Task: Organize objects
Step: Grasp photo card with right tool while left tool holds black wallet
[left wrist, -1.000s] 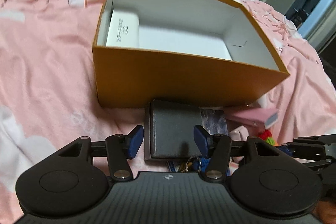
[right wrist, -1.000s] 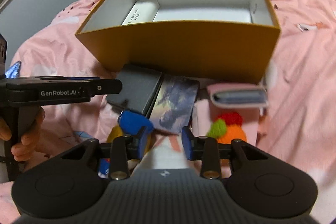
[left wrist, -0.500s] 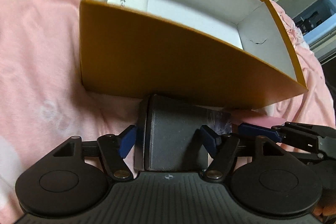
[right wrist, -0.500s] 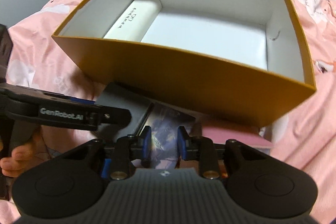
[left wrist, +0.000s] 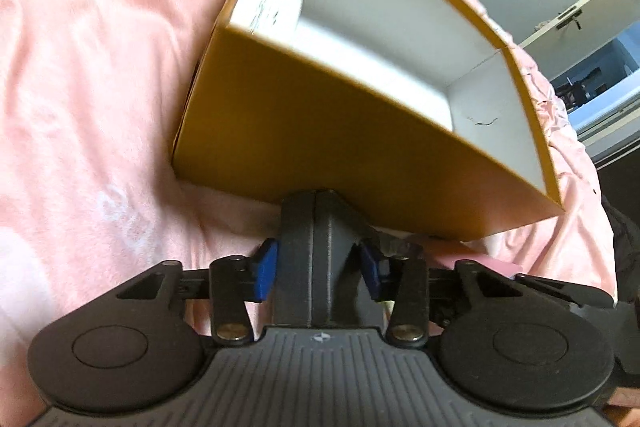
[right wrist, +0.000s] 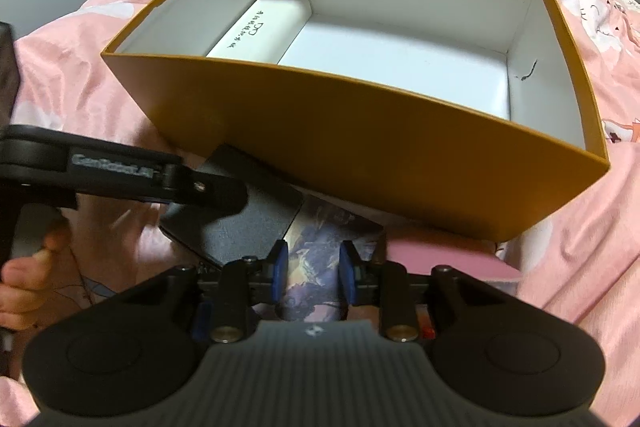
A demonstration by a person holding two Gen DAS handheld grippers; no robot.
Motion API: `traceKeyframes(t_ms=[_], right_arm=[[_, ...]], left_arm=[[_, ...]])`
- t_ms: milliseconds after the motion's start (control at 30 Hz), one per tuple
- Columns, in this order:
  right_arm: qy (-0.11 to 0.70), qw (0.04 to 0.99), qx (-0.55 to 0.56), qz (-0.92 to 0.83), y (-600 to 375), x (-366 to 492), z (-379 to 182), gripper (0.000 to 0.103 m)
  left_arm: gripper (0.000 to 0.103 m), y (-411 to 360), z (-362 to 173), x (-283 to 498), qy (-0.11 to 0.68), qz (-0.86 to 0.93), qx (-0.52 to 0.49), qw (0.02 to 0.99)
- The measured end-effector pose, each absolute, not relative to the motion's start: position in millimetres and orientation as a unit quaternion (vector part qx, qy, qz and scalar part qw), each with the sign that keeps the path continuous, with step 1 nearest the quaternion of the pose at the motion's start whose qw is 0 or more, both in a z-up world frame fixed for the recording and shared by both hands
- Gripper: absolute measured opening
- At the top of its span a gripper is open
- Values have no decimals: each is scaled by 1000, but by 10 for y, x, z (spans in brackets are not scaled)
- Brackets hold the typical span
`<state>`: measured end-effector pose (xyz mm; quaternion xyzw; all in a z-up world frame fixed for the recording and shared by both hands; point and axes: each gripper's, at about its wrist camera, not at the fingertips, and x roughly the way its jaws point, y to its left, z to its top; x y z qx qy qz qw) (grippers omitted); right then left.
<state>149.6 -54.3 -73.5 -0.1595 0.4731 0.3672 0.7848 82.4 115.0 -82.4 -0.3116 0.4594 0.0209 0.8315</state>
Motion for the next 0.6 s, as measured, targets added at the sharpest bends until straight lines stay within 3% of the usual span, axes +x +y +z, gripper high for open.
traceKeyframes(t_ms=[133,267,333,433,600], right_arm=[[489,780,-143,364,-547,1495,-733,41],[500,776,-153,354,-456,1475,-750,44],[499,775,-164,353,-373,1448,-756,52],[498,772,-185,349,-231,1404,-780,59],[503,771,-221,323,-20,1369,-840,63]], left_arm=[[45,1102,-655,709,448,33,-283,848],[45,1079,-516,604,445,59,-238,861],[45,1053,-498,614,452,71,-225,860],[45,1154,-567,596,462,80,-244,849],[46,1333,-708,545,468,81,-286,832]])
